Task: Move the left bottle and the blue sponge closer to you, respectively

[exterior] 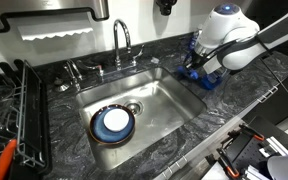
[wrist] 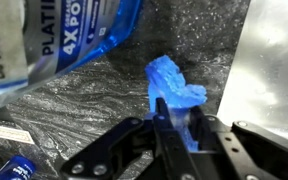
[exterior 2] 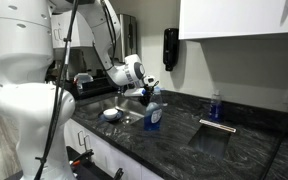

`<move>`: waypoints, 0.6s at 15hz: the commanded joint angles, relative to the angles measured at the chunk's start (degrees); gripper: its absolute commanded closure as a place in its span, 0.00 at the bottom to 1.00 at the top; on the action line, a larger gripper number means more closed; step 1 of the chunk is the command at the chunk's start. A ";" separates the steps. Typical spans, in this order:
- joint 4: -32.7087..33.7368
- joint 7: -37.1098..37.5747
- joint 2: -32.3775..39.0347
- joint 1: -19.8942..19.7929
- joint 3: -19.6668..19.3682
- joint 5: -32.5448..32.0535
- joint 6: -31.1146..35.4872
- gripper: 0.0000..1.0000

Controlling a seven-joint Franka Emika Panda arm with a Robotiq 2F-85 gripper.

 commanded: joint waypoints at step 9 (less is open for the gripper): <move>4.22 -5.81 0.29 -3.91 6.27 1.53 2.37 0.00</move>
